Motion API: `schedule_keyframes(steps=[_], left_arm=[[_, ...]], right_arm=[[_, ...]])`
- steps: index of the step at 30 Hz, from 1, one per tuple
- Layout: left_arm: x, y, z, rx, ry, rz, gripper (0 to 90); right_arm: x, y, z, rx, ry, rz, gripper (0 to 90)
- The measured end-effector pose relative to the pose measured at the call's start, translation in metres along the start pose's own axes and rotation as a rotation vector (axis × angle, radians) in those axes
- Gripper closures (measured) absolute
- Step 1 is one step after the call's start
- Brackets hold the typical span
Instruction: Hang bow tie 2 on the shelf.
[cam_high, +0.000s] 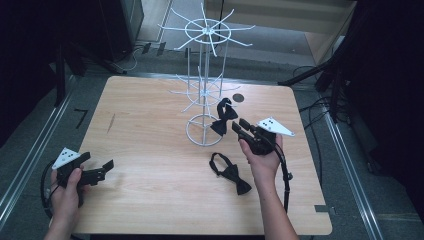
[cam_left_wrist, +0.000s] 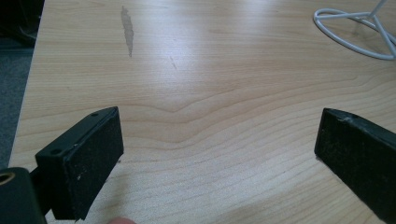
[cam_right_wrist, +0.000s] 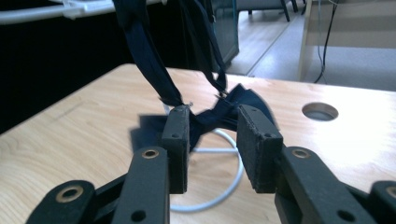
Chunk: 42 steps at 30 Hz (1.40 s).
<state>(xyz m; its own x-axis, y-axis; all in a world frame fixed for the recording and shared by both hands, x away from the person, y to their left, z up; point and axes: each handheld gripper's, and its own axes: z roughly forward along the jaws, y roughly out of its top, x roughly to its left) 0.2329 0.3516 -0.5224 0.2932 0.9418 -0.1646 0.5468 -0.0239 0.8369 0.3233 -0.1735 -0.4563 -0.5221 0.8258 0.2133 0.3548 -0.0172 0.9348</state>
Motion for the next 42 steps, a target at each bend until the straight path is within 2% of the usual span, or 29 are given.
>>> schedule_keyframes(steps=[5, 22, 33, 42], left_arm=[[0.000, 0.000, 0.000, 0.001, 0.001, 0.000, 1.7], [0.000, 0.000, 0.000, 0.000, 0.003, 0.004, 1.6], [0.000, 0.000, 0.000, -0.002, 0.001, 0.001, 1.6], [0.000, 0.000, 0.000, -0.004, 0.003, -0.001, 1.6]], right_arm=[[-0.001, -0.008, -0.008, 0.007, -0.016, -0.012, 65.5], [-0.007, -0.036, -0.024, 0.055, -0.042, 0.015, 65.0], [0.000, -0.056, -0.032, 0.123, -0.037, 0.004, 64.9], [0.003, -0.064, -0.034, 0.142, -0.034, 0.003, 64.9]])
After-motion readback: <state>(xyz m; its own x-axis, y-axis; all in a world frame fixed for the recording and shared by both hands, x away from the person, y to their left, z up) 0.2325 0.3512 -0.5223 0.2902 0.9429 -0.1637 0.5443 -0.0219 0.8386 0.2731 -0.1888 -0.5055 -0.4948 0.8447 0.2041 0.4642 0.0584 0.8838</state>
